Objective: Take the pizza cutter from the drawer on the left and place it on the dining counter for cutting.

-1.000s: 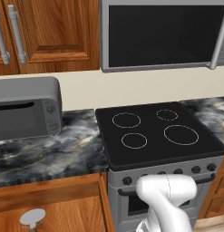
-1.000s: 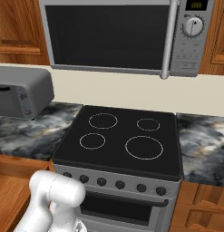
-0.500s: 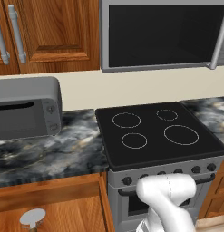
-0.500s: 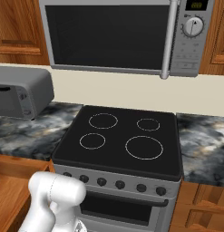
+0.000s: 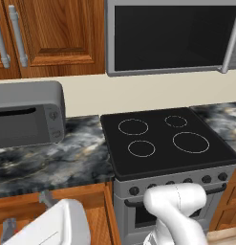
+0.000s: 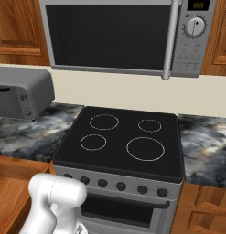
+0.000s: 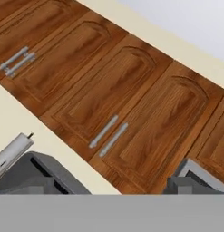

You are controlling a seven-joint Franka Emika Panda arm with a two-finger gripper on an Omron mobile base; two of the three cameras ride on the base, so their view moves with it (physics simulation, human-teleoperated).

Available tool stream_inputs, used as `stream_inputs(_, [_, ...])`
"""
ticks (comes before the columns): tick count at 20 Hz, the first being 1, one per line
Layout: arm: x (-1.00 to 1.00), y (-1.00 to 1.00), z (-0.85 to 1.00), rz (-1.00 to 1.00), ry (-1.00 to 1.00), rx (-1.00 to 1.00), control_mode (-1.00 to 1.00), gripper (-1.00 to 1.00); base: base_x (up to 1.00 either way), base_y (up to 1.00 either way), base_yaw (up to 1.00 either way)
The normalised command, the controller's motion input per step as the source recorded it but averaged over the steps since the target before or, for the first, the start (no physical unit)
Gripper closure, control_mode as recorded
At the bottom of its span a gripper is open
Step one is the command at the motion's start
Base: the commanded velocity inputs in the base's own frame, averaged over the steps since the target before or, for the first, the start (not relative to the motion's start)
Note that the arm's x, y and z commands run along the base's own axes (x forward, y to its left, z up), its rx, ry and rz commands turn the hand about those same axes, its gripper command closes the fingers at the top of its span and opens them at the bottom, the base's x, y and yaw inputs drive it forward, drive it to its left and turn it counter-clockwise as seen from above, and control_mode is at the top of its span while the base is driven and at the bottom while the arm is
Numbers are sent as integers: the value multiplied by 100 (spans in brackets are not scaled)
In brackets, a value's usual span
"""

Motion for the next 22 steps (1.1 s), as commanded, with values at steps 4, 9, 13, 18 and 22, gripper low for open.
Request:
stream_inputs(4, [100,-7,40,-2,18,22,-100,-100,0,0,0])
stream_inputs(9, [100,-49,31,0,31,25,-100,-100,0,0,0])
stream_inputs(13, [100,-66,2,4,34,20,-100,-100,0,0,0])
stream_inputs(18, [98,-6,-9,2,27,4,-100,-100,0,0,0])
stream_inputs(22, [78,74,-53,0,37,-3,-100,-100,0,0,0])
